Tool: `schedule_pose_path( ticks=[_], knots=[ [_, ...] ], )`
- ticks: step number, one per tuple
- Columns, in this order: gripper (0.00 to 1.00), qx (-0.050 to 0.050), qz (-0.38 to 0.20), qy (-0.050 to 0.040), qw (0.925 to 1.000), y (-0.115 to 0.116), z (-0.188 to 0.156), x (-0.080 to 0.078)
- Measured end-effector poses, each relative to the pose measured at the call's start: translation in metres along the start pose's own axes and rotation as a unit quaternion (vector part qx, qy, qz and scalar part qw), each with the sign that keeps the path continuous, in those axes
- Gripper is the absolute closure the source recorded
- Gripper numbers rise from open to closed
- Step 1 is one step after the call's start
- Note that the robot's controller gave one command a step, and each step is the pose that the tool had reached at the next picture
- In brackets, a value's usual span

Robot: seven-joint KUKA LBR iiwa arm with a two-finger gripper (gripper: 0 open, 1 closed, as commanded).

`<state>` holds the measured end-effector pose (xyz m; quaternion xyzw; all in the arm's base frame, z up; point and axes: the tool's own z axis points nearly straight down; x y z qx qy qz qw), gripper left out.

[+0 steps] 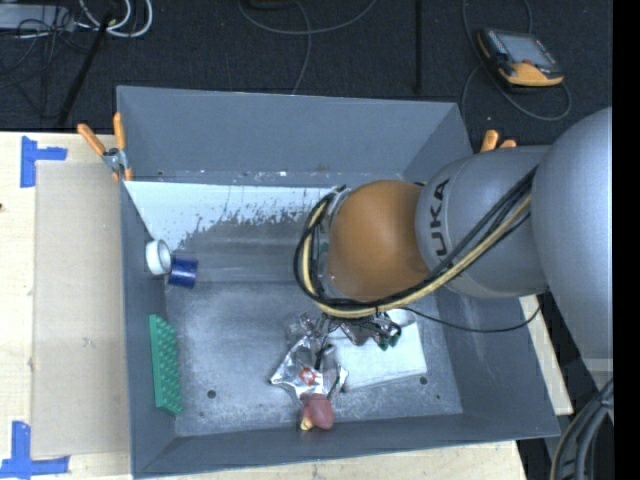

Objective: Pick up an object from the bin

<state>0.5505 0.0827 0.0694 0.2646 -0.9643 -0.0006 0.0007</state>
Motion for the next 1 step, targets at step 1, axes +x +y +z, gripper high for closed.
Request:
schedule_pose_path(
  ticks=[1],
  knots=[
    [1.0,0.002,-0.02,-0.0046,0.9998,0.0096,-0.1353,0.0028]
  ],
)
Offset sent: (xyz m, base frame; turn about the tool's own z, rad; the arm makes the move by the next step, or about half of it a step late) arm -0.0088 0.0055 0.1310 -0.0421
